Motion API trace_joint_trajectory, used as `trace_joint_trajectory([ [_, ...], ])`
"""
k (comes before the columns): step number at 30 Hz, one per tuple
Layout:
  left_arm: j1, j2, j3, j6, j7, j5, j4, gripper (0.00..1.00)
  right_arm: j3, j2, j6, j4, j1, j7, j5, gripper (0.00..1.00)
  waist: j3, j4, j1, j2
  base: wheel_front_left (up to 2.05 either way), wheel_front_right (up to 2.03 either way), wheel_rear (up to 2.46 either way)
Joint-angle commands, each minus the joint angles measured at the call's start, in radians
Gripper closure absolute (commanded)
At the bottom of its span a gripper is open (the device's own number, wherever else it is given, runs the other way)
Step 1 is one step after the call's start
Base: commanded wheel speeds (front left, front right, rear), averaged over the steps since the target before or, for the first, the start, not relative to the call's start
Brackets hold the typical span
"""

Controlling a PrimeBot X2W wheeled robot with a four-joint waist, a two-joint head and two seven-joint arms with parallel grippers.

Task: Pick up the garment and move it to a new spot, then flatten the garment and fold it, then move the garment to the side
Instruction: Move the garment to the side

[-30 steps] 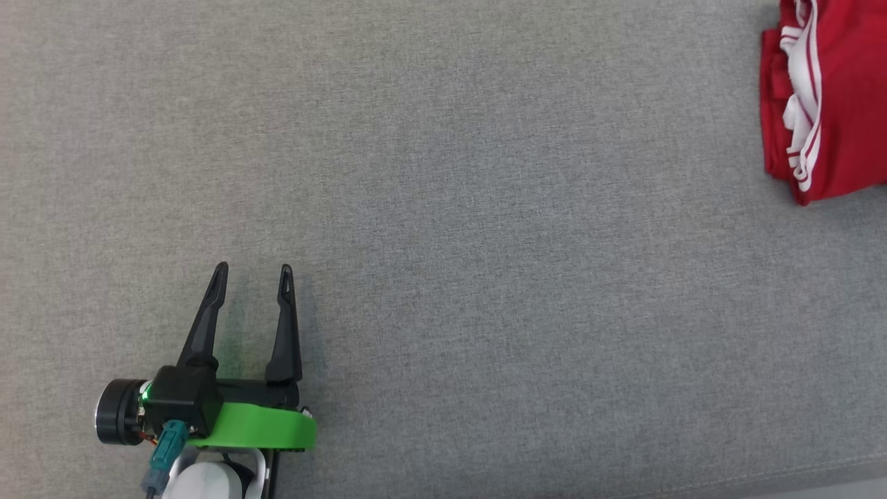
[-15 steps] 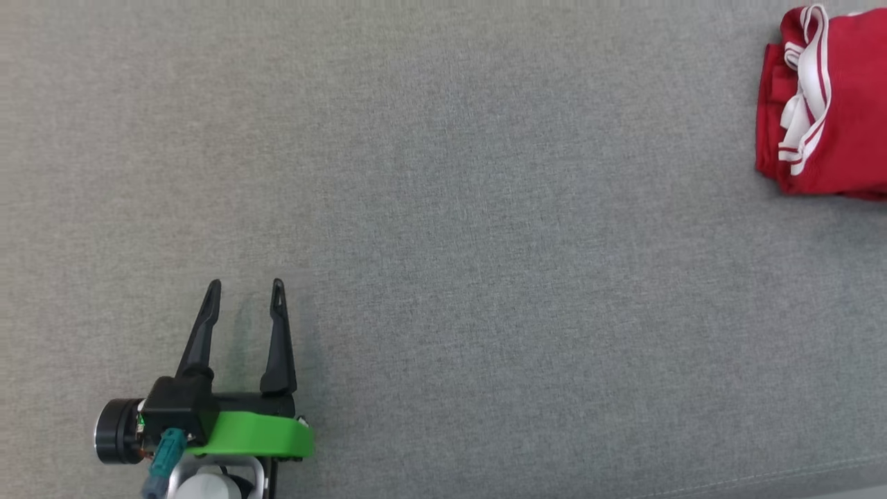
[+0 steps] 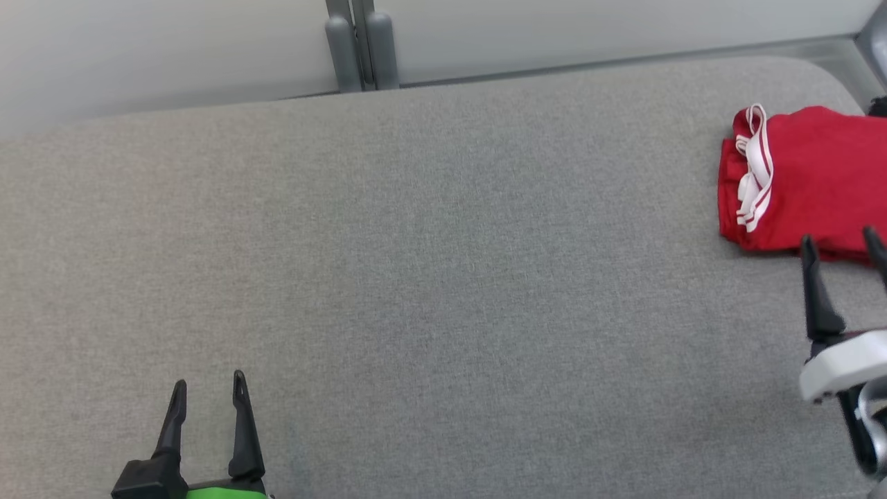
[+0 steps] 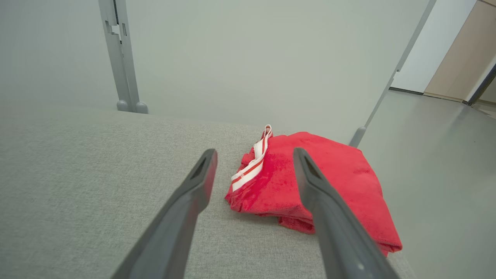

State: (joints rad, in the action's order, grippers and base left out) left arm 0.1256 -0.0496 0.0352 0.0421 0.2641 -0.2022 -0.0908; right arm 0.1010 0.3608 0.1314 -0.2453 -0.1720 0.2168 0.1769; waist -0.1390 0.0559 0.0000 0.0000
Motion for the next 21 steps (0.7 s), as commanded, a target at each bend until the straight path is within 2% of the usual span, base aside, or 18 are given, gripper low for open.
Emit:
trace_joint_trajectory([
  [1, 0.019, -0.003, -0.004, -0.011, 0.0, -0.009, -0.007, 0.0, 0.005, -0.034, -0.001, 0.003, 0.046, 0.02, -0.017, 0.0, 0.114, -0.045, 0.0, 0.0, 0.0, 0.0, 0.0],
  [4, 0.031, -0.003, -0.016, -0.021, 0.0, -0.005, -0.028, 0.0, -0.003, -0.116, -0.001, 0.01, 0.128, 0.043, -0.068, 0.0, 0.143, -0.06, 0.0, 0.0, 0.0, 0.0, 0.0],
  [10, 0.029, -0.003, -0.032, -0.004, 0.0, -0.018, -0.077, 0.0, -0.026, -0.231, -0.001, 0.046, 0.224, 0.048, -0.113, 0.0, 0.168, -0.074, 0.0, 0.0, 0.0, 0.0, 0.0],
  [21, -0.003, -0.003, -0.038, 0.006, 0.0, -0.017, -0.131, 0.0, -0.072, -0.267, -0.001, 0.035, 0.235, 0.049, -0.133, 0.0, 0.181, -0.099, 0.0, 0.0, 0.0, 0.0, 0.0],
])
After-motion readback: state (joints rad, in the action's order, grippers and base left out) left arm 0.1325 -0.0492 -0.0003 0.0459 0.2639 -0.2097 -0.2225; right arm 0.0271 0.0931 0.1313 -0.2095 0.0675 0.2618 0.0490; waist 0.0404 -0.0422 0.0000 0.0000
